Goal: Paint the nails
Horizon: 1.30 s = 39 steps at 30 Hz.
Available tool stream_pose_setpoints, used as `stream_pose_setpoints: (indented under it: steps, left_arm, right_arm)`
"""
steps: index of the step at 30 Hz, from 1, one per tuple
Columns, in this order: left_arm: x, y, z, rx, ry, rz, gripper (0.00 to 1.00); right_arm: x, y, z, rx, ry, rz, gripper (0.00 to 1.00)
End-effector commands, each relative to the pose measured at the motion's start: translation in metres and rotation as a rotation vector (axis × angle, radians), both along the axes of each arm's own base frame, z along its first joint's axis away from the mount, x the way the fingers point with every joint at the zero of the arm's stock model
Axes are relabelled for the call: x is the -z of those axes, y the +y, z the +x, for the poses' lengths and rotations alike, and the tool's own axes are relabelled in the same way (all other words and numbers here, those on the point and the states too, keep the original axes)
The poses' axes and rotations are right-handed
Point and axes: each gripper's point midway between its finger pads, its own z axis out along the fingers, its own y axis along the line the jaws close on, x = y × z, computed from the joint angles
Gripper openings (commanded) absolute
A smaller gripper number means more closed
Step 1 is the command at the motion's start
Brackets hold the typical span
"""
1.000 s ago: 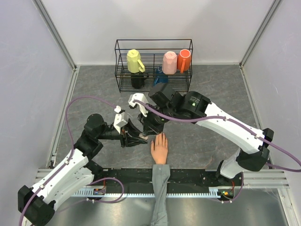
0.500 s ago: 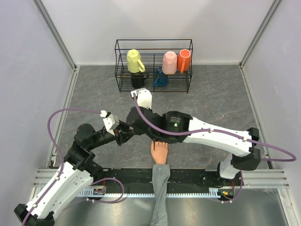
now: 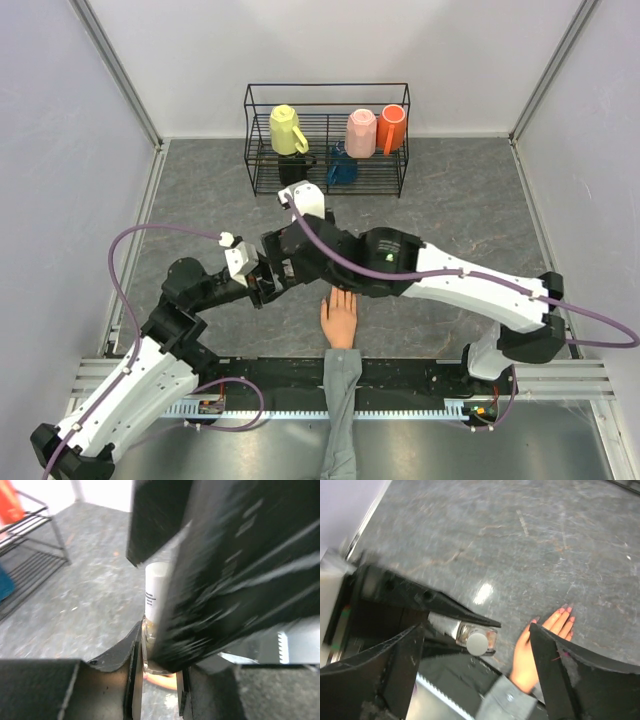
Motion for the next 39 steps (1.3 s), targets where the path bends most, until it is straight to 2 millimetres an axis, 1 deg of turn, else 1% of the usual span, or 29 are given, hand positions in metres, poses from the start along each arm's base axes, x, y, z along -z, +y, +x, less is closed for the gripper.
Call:
stream_pose_setpoints:
  steps: [1, 2, 3, 4, 5, 6, 7, 8, 11, 12, 13, 14, 15, 23, 26, 32, 34, 37, 38, 39]
  left_arm:
    - [-0.035, -0.014, -0.016, 0.154, -0.08, -0.056, 0.02]
    - [-0.035, -0.016, -0.023, 0.205, -0.073, -0.054, 0.02]
    - [-0.035, -0.018, -0.027, 0.234, -0.065, -0.054, 0.02]
    - [-0.03, -0.022, -0.035, 0.295, -0.03, -0.047, 0.02]
    - [-0.033, -0.023, -0.039, 0.329, -0.037, -0.054, 0.02]
    - [-0.032, -0.025, -0.042, 0.359, -0.023, -0.054, 0.02]
    - [-0.032, -0.025, -0.051, 0.414, 0.002, -0.055, 0.02]
    - [-0.03, -0.027, -0.052, 0.436, 0.018, -0.053, 0.02]
    - [-0.028, -0.029, -0.057, 0.484, 0.055, -0.047, 0.02]
    - [-0.029, -0.029, -0.058, 0.487, 0.058, -0.048, 0.02]
    - [-0.029, -0.029, -0.058, 0.489, 0.058, -0.047, 0.02]
    - [-0.029, -0.029, -0.058, 0.489, 0.057, -0.049, 0.02]
    - [-0.029, -0.029, -0.059, 0.491, 0.055, -0.05, 0.02]
    - [-0.031, -0.029, -0.064, 0.514, 0.051, -0.053, 0.02]
    - [-0.03, -0.029, -0.065, 0.524, 0.05, -0.053, 0.02]
    - [-0.03, -0.029, -0.068, 0.536, 0.051, -0.052, 0.02]
    - [-0.03, -0.029, -0.068, 0.536, 0.051, -0.051, 0.02]
    - [-0.03, -0.03, -0.068, 0.537, 0.053, -0.051, 0.02]
    - [-0.03, -0.03, -0.068, 0.537, 0.051, -0.051, 0.02]
    - [-0.03, -0.03, -0.068, 0.539, 0.051, -0.05, 0.02]
  right_arm:
    - [-0.031, -0.02, -0.034, -0.331, 0.014, 0.019, 0.97]
    - [-0.031, -0.023, -0.034, -0.401, -0.004, 0.007, 0.97]
    - [-0.037, -0.026, -0.04, -0.464, -0.018, 0.017, 0.96]
    - [-0.036, -0.025, -0.054, -0.575, 0.008, 0.03, 0.92]
    - [-0.034, -0.025, -0.06, -0.665, -0.027, 0.003, 0.89]
    - [-0.032, -0.026, -0.066, -0.717, -0.028, -0.004, 0.84]
    - [-0.03, -0.028, -0.072, -0.764, -0.024, -0.012, 0.82]
    - [-0.029, -0.029, -0.075, -0.817, -0.049, -0.027, 0.81]
    - [-0.024, -0.032, -0.069, -0.835, -0.066, -0.081, 0.76]
    - [-0.027, -0.033, -0.066, -0.825, -0.079, -0.09, 0.71]
    - [-0.024, -0.037, -0.064, -0.836, -0.087, -0.126, 0.66]
    - [-0.02, -0.036, -0.062, -0.836, -0.08, -0.148, 0.6]
    - [-0.023, -0.036, -0.061, -0.838, -0.09, -0.153, 0.55]
    - [-0.02, -0.039, -0.057, -0.838, -0.108, -0.189, 0.55]
    - [-0.019, -0.041, -0.047, -0.796, -0.129, -0.219, 0.57]
    - [-0.003, -0.039, -0.046, -0.799, -0.098, -0.25, 0.59]
    - [-0.002, -0.039, -0.047, -0.802, -0.094, -0.251, 0.58]
    - [0.0, -0.035, -0.052, -0.832, -0.076, -0.234, 0.56]
    - [0.0, -0.033, -0.054, -0.84, -0.072, -0.229, 0.51]
    - [-0.001, -0.033, -0.054, -0.84, -0.073, -0.227, 0.49]
